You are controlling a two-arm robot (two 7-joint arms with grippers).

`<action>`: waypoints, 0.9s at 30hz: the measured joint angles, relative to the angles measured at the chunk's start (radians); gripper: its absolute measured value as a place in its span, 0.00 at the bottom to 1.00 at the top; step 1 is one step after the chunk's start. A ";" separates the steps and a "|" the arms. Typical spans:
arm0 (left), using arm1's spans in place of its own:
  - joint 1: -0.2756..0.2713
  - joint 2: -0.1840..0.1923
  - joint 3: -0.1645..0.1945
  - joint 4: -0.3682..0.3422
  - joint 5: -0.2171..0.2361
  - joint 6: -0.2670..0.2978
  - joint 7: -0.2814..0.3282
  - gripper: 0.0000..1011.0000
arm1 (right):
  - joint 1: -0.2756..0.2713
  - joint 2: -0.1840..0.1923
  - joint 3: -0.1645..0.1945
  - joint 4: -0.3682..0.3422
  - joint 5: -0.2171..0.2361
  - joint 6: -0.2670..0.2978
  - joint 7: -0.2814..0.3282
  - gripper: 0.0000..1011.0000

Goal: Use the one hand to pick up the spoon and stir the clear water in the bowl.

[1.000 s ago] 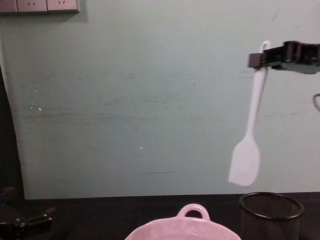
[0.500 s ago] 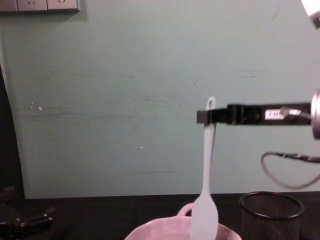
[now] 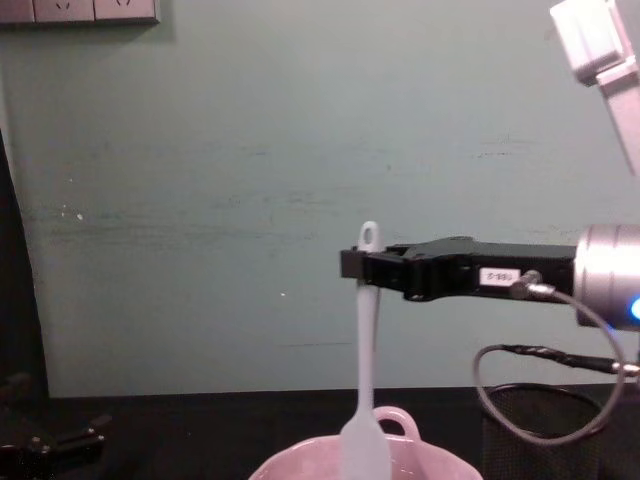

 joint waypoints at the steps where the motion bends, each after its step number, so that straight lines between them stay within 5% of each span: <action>1: 0.000 0.000 0.000 0.000 0.000 0.000 0.000 1.00 | 0.002 -0.004 -0.003 0.004 -0.008 -0.007 0.001 0.13; 15: 0.000 0.000 0.000 0.000 0.000 0.000 0.000 1.00 | 0.025 -0.073 -0.019 0.091 -0.121 -0.077 -0.014 0.13; 21: 0.000 0.000 0.000 0.000 0.000 0.000 0.000 1.00 | 0.004 -0.058 -0.010 0.069 -0.182 -0.097 -0.060 0.13; 27: 0.000 0.000 0.000 0.000 0.000 0.000 0.000 1.00 | -0.031 -0.024 0.015 0.009 -0.164 -0.061 -0.044 0.13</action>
